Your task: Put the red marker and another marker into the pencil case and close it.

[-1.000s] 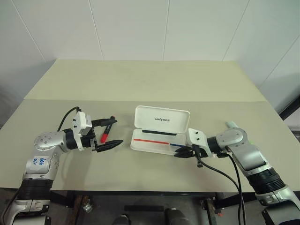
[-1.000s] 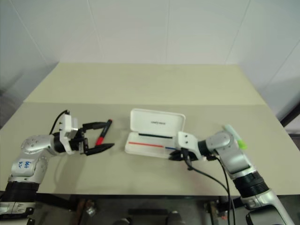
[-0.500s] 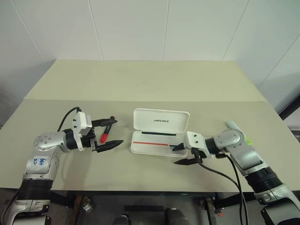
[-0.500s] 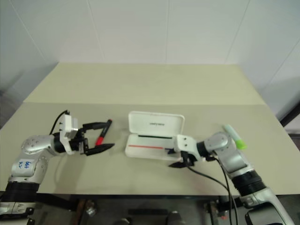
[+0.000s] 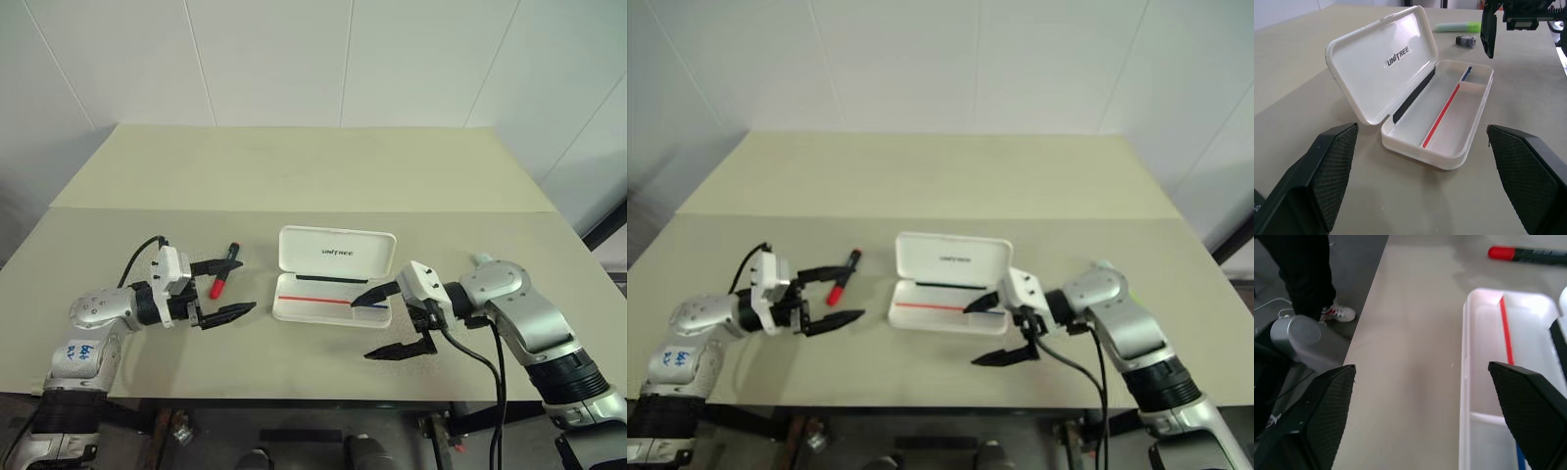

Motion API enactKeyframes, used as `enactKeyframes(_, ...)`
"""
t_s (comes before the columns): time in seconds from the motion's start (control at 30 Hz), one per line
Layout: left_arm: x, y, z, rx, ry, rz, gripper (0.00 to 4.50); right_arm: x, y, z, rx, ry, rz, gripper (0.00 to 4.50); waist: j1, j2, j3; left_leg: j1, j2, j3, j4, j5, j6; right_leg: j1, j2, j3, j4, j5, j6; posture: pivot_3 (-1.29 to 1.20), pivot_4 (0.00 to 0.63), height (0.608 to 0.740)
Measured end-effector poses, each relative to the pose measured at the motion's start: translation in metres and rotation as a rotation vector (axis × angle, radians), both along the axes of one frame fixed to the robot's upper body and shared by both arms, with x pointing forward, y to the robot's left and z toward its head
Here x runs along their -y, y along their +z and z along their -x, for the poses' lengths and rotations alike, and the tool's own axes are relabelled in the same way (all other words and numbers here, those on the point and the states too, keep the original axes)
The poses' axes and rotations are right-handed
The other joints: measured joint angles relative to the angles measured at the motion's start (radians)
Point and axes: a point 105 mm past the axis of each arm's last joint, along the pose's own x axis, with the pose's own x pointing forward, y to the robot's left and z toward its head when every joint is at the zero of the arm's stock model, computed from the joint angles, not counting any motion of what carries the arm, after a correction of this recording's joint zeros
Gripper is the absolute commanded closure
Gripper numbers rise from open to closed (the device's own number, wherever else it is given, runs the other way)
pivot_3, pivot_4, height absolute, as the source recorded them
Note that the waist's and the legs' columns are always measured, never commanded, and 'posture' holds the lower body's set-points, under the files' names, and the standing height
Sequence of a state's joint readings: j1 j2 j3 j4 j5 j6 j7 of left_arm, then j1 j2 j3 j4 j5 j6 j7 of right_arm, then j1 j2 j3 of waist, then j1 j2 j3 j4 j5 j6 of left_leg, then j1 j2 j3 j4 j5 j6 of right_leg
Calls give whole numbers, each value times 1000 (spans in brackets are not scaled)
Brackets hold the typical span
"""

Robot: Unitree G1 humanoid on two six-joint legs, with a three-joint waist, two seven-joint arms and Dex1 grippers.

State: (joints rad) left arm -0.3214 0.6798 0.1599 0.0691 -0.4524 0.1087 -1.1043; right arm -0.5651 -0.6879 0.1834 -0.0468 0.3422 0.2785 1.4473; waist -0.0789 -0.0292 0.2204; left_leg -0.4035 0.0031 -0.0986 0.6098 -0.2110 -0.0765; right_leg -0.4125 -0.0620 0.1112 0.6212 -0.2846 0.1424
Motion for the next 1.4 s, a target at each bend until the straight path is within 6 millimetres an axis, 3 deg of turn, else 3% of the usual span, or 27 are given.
enactKeyframes(0.3,-30,-15,10,2,260,7,0,29,22,-11,81,-164,-237,19,3,0,0,0,0,0,0,0,0,0,0,0,-1,0,0,0,150,740)
enactKeyframes(0.5,-40,-32,15,-23,441,65,0,38,42,-3,128,-263,-367,19,5,0,0,0,0,1,1,0,0,1,0,1,-2,-2,-4,0,150,740)
enactKeyframes(0.7,-43,-43,10,-28,553,78,0,55,50,1,139,-334,-352,19,12,-1,0,0,0,2,2,0,1,3,0,2,-8,-1,-7,0,150,740)
enactKeyframes(0.83,-45,-54,-3,-72,631,131,0,54,47,5,131,-338,-337,19,21,-1,0,0,0,3,1,0,1,3,0,2,-9,0,-7,0,150,740)
enactKeyframes(1.0,-31,-66,-19,-114,618,144,0,50,51,8,142,-332,-336,19,29,-1,0,-1,0,3,1,0,1,4,0,2,-11,0,-6,0,150,740)
enactKeyframes(1.17,-14,-64,-37,-104,598,167,0,47,53,11,142,-332,-337,19,48,0,-1,0,0,3,2,0,2,4,0,2,-11,1,-5,0,150,740)
enactKeyframes(1.37,-10,-64,-48,-99,629,172,0,46,55,15,150,-347,-338,19,53,1,-1,1,-1,2,2,1,3,7,-1,2,-13,3,-5,0,150,740)
enactKeyframes(1.4,-9,-64,-50,-107,638,177,187,46,55,14,152,-355,-340,5,54,1,-2,1,-1,2,2,1,4,7,-1,2,-14,3,-5,0,150,740)
